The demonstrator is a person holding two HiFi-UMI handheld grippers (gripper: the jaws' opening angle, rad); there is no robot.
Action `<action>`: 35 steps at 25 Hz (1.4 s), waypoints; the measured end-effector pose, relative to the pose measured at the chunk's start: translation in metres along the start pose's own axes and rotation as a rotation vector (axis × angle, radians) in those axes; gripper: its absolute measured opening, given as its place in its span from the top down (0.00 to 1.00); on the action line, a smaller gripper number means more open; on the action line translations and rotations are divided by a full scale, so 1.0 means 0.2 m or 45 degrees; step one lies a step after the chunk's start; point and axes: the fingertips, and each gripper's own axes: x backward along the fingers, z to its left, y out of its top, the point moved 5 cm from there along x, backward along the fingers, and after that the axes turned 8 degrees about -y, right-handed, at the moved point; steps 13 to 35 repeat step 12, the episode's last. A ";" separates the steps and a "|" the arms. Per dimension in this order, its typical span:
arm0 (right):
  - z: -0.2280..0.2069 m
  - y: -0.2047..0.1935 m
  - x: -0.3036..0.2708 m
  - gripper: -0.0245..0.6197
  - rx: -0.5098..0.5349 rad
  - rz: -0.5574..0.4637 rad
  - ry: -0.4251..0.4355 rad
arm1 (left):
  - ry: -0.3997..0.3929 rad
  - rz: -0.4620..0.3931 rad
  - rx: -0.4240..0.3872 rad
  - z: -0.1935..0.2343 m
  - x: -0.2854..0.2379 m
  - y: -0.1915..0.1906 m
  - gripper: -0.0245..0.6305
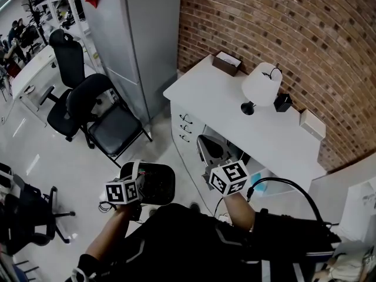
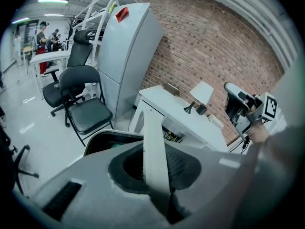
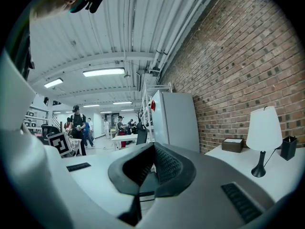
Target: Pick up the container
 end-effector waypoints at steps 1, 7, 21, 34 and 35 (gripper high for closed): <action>0.00 0.00 0.00 0.95 0.002 0.000 0.001 | -0.001 -0.003 0.001 0.00 0.00 0.00 0.89; 0.00 0.00 0.00 0.95 0.002 -0.009 -0.003 | 0.011 -0.017 0.005 0.01 0.00 0.01 0.89; 0.00 -0.01 0.01 0.95 0.006 0.012 -0.006 | 0.010 -0.005 0.000 0.00 -0.02 0.01 0.89; 0.00 -0.01 0.01 0.95 0.006 0.012 -0.006 | 0.010 -0.005 0.000 0.00 -0.02 0.01 0.89; 0.00 -0.01 0.01 0.95 0.006 0.012 -0.006 | 0.010 -0.005 0.000 0.00 -0.02 0.01 0.89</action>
